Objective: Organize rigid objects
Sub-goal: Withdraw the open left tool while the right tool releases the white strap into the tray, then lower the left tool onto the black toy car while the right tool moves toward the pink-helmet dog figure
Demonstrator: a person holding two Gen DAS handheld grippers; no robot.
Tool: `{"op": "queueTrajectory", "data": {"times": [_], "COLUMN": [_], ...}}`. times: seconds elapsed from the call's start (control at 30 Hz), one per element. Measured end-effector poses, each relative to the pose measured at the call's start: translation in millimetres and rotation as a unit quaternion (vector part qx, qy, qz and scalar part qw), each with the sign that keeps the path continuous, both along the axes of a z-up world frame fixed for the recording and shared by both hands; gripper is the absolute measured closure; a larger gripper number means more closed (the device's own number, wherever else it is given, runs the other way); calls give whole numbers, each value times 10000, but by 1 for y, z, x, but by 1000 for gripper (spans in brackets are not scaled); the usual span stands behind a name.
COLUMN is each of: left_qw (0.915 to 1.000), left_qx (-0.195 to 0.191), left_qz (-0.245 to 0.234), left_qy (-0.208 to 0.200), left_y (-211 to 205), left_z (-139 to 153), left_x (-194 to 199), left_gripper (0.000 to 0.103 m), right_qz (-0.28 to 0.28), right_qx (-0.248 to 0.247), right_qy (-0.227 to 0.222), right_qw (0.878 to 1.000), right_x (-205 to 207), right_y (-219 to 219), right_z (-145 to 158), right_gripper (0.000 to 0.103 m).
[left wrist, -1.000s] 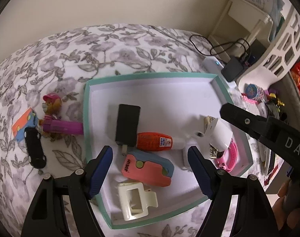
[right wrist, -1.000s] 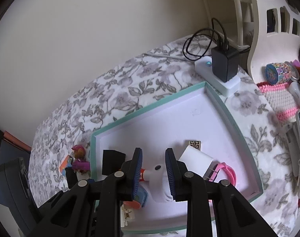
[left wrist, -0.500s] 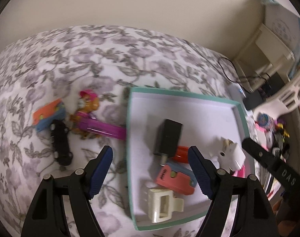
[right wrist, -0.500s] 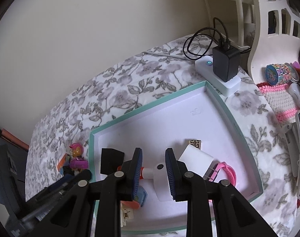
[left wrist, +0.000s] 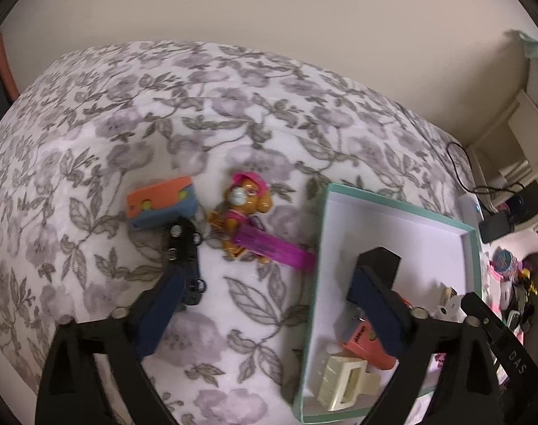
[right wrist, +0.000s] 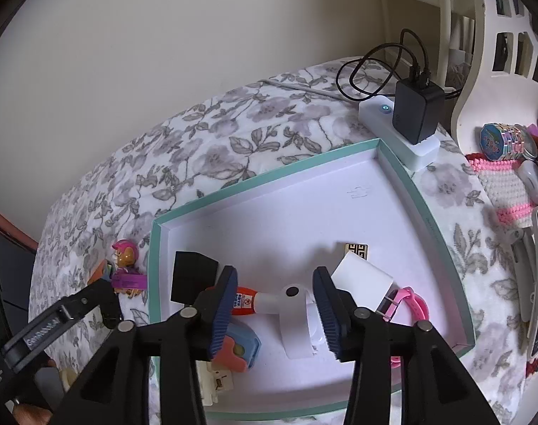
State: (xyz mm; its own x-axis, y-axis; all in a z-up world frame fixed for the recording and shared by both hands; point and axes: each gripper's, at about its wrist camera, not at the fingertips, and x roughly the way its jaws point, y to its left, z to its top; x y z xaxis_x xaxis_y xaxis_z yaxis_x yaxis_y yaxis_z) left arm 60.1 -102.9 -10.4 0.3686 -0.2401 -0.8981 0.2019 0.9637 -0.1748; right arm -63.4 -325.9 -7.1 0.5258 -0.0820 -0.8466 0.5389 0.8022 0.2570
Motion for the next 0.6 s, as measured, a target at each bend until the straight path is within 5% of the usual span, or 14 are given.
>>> {"op": "queueTrajectory", "data": {"times": [0.03, 0.13, 0.37, 0.6], "left_qw": [10000, 9998, 9995, 9993], "left_qx": [23, 51, 66, 114], "left_qz": [70, 197, 287, 332], "left_qy": [-2, -23, -96, -152], "left_y": [3, 10, 15, 18], "left_z": [0, -1, 0, 0], "left_x": [1, 3, 5, 6], "left_gripper": [6, 6, 6, 6], "right_qz": [2, 79, 162, 145], "right_qx": [-8, -6, -109, -239], "right_qy": [-6, -24, -16, -88], "right_qw": [10000, 10000, 9998, 9996], "right_x": [1, 3, 7, 8], "right_y": [1, 4, 10, 12], "right_z": [0, 0, -2, -2], "right_gripper": [34, 30, 2, 0]}}
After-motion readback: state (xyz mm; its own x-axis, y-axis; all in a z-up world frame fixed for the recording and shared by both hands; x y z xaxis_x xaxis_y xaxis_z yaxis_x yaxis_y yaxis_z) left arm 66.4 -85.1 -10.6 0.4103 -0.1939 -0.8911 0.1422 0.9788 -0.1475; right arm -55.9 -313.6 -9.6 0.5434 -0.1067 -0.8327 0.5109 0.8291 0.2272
